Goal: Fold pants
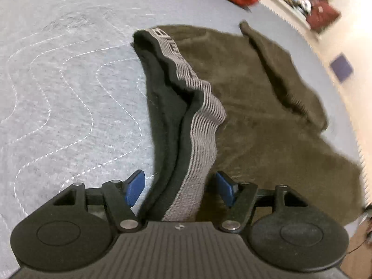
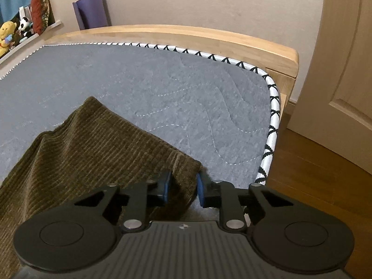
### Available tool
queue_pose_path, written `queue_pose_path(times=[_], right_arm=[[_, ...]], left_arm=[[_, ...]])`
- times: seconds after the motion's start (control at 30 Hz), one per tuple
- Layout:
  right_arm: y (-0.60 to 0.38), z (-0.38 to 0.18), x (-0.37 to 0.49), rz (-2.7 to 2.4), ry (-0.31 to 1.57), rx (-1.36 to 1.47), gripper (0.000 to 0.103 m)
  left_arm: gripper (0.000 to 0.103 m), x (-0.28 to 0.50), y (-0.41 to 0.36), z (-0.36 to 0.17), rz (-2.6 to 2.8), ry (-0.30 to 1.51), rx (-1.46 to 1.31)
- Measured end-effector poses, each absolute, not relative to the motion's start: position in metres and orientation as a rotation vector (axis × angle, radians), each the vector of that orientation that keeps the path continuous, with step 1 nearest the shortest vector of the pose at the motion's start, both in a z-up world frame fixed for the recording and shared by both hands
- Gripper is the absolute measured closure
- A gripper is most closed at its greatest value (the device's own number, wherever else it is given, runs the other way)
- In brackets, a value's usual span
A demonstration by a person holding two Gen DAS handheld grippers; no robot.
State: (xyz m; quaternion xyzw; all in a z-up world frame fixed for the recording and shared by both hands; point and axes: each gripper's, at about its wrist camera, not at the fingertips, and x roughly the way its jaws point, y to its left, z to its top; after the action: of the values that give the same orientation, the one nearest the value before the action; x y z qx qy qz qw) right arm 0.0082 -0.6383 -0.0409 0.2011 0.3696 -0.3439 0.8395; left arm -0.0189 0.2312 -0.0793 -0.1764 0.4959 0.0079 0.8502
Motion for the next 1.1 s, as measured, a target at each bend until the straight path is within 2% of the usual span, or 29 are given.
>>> queue_pose_path(times=[0.03,0.07,0.1,0.2,0.37,0.47,0.63,0.7,0.83,0.87,0.9,0.97,1.0,1.1], right_arm=[[-0.638,-0.039,0.007,-0.728,0.778,0.427,0.081],[-0.638,-0.038,0.006,-0.73,0.774,0.429,0.082],[-0.638,-0.037,0.006,-0.734,0.769,0.431,0.083],[-0.639,-0.033,0.005,-0.737,0.758,0.43,0.084],[-0.635,-0.016,-0.001,-0.728,0.711,0.417,0.086],[-0.634,-0.01,-0.003,-0.712,0.719,0.42,0.086],[-0.637,-0.034,-0.003,-0.731,0.878,0.426,0.086],[-0.631,-0.032,0.001,-0.729,0.885,0.372,0.086],[-0.619,-0.03,0.007,-0.745,0.884,0.28,0.082],[-0.615,-0.028,0.007,-0.749,0.868,0.239,0.078],[-0.612,-0.026,0.008,-0.752,0.855,0.2,0.069],[-0.606,-0.02,0.008,-0.777,0.819,0.092,0.057],[-0.603,-0.017,0.008,-0.782,0.798,0.06,0.054],[-0.599,-0.006,0.004,-0.744,0.731,0.068,0.054]], left_arm=[[0.036,-0.019,0.227,-0.079,0.011,1.027,-0.328],[0.057,-0.019,0.223,-0.078,-0.004,1.017,-0.3],[0.068,-0.019,0.223,-0.078,-0.03,1.015,-0.315],[0.079,-0.029,0.226,-0.072,-0.036,0.992,-0.331],[0.081,-0.056,0.24,-0.036,-0.044,0.915,-0.406],[0.081,-0.071,0.248,-0.03,-0.019,0.948,-0.409],[0.078,-0.062,0.241,-0.06,0.023,1.093,-0.366],[0.061,-0.06,0.234,-0.062,0.061,1.12,-0.315],[0.049,-0.065,0.225,-0.029,0.13,1.004,-0.204],[0.04,-0.066,0.219,-0.02,0.142,0.959,-0.151],[0.035,-0.068,0.209,-0.011,0.141,0.917,-0.097],[0.035,-0.071,0.194,0.0,0.081,0.856,-0.039],[0.035,-0.072,0.185,0.001,0.044,0.841,-0.025],[0.035,-0.069,0.155,-0.008,-0.073,0.848,0.036]])
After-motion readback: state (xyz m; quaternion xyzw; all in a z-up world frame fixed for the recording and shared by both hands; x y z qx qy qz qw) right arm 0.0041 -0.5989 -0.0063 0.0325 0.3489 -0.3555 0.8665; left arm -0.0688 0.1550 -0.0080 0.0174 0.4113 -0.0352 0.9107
